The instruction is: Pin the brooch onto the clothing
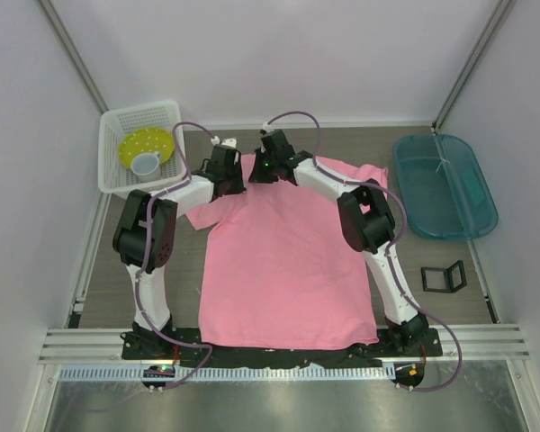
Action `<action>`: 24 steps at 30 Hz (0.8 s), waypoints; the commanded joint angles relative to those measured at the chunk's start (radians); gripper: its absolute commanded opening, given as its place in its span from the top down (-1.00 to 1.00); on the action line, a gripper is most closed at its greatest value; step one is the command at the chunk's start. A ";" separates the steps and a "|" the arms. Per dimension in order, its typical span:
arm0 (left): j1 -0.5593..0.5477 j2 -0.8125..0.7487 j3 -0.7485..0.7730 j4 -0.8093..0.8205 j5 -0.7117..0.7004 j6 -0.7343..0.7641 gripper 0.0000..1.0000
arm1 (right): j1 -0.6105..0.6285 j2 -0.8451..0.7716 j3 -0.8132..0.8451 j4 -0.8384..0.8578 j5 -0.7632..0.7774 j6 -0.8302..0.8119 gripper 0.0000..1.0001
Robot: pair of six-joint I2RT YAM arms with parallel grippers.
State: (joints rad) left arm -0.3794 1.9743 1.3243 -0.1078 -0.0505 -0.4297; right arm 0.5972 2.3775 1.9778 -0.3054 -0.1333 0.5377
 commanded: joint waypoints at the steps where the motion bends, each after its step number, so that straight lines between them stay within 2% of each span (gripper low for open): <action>1: -0.006 0.015 0.046 0.031 0.008 0.005 1.00 | 0.001 -0.081 0.013 0.055 -0.015 0.033 0.99; 24: -0.007 -0.022 0.049 0.066 0.092 -0.011 1.00 | 0.001 -0.046 0.030 0.049 -0.006 0.038 0.99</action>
State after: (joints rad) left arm -0.3794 1.9854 1.3598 -0.1055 0.0021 -0.4381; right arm 0.5972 2.3775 1.9781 -0.3046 -0.1337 0.5606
